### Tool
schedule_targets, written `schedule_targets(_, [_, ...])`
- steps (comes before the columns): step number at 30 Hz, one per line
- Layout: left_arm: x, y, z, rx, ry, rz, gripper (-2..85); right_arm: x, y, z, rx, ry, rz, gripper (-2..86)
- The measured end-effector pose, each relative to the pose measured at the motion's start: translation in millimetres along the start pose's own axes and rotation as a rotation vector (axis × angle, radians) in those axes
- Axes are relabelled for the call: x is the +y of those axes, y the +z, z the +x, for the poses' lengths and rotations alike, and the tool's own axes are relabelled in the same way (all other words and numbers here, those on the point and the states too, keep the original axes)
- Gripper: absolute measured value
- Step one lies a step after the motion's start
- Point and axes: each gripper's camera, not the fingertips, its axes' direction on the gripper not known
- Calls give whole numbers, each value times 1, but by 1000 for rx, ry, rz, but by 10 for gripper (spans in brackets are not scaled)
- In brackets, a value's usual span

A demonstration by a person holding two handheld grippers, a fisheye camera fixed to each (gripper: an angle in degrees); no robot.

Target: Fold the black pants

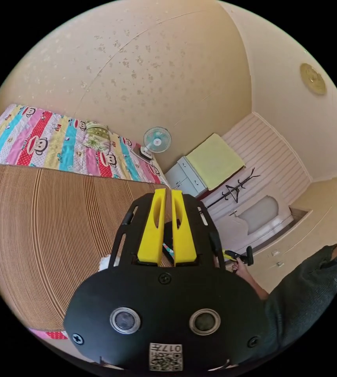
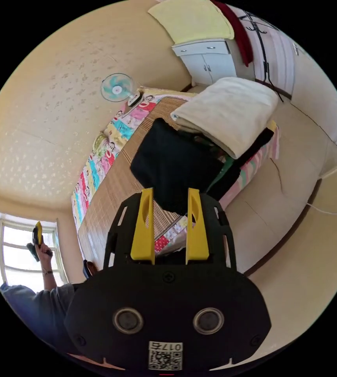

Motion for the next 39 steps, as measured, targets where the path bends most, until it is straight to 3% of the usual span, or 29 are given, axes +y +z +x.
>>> schedule_targets(5, [39, 17, 11, -132, 9, 5, 37, -27, 42, 58, -327, 196, 60, 149])
schedule_targets(8, [68, 8, -3, -232, -46, 14, 38, -36, 41, 44, -335, 251, 133, 109])
schedule_targets(11, [96, -9, -19, -266, -107, 85, 39, -46, 24, 9, -474, 128, 232, 72])
schedule_targets(14, [120, -14, -28, -294, -112, 135, 39, -66, 10, -40, -740, -84, 285, 46])
schedule_targets(16, [130, -7, -33, -290, -98, 137, 39, -81, -4, -110, -827, -336, 260, 33])
schedule_targets(19, [143, 8, -36, -266, -59, 137, 39, -93, 3, -194, -944, -519, 137, 22])
schedule_targets(24, [176, 26, -49, -318, -40, 154, 40, -98, 63, -270, -703, -514, -161, 12])
schedule_targets(27, [200, 31, -70, -306, -95, 158, 40, -87, 44, -253, -692, -514, -79, 13])
schedule_targets(29, [219, 28, -82, -326, -107, 171, 40, -80, 35, -223, -519, -428, -10, 17])
schedule_targets(31, [233, 25, -89, -382, -106, 178, 40, -74, 31, -166, -298, -195, 8, 33])
schedule_targets(34, [254, 27, -112, -441, -140, 169, 40, -51, 17, -99, -145, 34, 90, 90])
schedule_targets(37, [265, 37, -136, -400, -182, 157, 41, -25, 11, -56, -106, 207, 126, 125])
schedule_targets(39, [267, 44, -143, -387, -177, 156, 41, -15, 19, -43, -183, 235, 111, 128])
